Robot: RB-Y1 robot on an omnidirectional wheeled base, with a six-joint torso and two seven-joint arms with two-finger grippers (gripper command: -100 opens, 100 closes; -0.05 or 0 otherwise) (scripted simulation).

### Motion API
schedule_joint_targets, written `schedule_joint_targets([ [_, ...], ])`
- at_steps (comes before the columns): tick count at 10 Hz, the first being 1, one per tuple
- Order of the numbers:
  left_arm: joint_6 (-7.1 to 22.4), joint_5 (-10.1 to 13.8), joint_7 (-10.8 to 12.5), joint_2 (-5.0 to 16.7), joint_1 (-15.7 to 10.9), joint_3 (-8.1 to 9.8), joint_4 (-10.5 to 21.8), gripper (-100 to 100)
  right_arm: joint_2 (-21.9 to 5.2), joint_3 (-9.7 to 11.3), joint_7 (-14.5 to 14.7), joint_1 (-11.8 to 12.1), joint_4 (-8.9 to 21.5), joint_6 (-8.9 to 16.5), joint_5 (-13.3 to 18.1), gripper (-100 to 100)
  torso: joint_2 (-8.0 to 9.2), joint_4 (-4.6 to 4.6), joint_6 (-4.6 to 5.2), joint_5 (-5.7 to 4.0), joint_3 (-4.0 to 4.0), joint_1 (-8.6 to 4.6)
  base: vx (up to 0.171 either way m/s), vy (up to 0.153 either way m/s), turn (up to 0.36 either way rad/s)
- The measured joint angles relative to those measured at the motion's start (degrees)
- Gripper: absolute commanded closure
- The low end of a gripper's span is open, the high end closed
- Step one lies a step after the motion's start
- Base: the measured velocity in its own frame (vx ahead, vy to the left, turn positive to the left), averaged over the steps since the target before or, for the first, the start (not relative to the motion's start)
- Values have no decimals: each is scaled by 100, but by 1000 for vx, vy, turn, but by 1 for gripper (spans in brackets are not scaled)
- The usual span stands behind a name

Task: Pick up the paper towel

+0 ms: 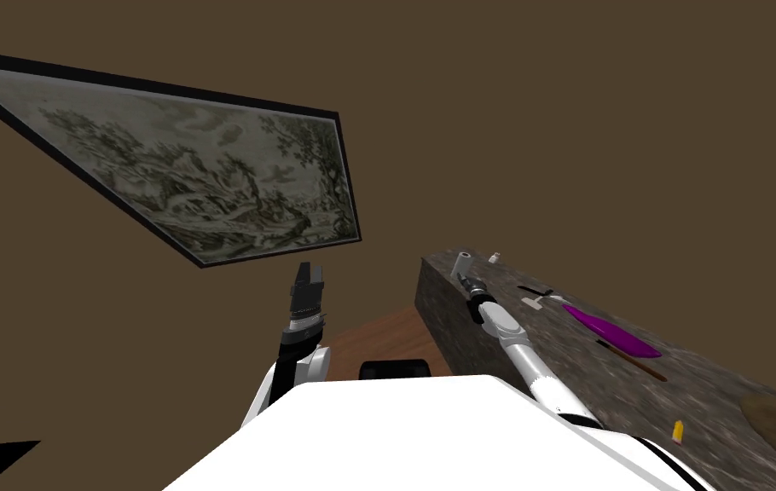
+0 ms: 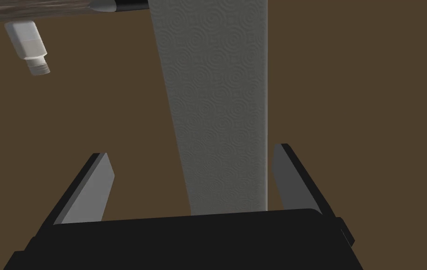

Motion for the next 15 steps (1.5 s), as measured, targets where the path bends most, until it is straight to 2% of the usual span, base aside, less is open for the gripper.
schedule_joint_targets([
  [2,0,0,0,0,-1,-1,0,0,-119,151,178,71,-163,-123,-275,-100,11,1,-1,3,5,16,-159,-178,250],
  [3,0,0,0,0,-1,0,0,0,-181,215,211,100,-225,-216,-280,-100,17,4,0,0,10,5,-163,-222,217],
  [6,0,0,0,0,0,0,0,0,-258,233,72,216,-378,-510,12,-100,20,4,2,-4,12,-14,-169,-223,252],
  [7,0,0,0,0,0,0,0,0,-345,307,69,270,-451,-537,-11,-100,13,4,2,-5,9,-13,-121,-180,253],
  [8,0,0,0,0,1,0,0,0,-357,276,39,306,-498,-619,104,-100,-1,1,2,-3,1,-1,-128,-132,250],
  [10,0,0,0,0,1,0,0,0,-480,350,-6,387,-613,-686,175,-100,-7,-1,2,2,-3,19,-107,-126,242],
  [13,0,0,0,0,2,0,0,0,-434,177,-35,442,-725,-984,500,-100,-45,-9,2,1,-24,16,-31,-143,312],
  [14,0,0,0,0,2,0,0,0,-374,59,68,432,-762,-1124,552,-100,-60,-11,-2,-1,-33,2,34,-149,131],
  [15,0,0,0,0,4,1,0,0,-518,197,-24,454,-812,-1076,586,-100,-74,-15,7,-2,-41,5,174,-138,193],
])
